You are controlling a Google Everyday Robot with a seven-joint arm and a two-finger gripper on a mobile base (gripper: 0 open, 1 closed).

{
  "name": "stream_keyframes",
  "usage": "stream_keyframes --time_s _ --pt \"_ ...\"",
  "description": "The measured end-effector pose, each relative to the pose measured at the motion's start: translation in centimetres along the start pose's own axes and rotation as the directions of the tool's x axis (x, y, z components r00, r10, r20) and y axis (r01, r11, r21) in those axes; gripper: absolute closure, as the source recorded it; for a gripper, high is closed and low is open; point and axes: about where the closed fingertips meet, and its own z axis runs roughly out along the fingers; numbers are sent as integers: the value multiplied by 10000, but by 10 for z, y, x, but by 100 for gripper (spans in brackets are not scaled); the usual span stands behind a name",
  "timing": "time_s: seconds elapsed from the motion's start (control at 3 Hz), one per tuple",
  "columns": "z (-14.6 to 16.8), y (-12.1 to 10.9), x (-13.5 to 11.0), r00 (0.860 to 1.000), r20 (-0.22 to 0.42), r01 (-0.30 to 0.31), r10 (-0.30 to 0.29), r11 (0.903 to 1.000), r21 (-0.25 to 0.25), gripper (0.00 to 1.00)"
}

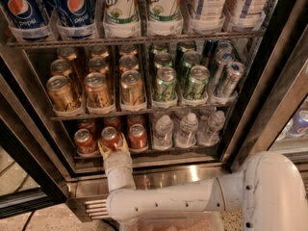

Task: Pick coke can from bottom shelf of fridge

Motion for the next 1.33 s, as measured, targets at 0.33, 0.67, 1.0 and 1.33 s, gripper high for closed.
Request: stream_keyframes --time_s 0.33,0.67,1.0,1.33 --pt "1 0 -3 9999 -40 -128 127 9999 -66 100" --pt "-1 -3 -14 9995 93 -291 292 9995 -157 100" --pt "-4 -8 -27 9987 186 -476 481 9985 -266 100" --pt "-8 -13 -38 9974 237 -671 681 9970 -379 100"
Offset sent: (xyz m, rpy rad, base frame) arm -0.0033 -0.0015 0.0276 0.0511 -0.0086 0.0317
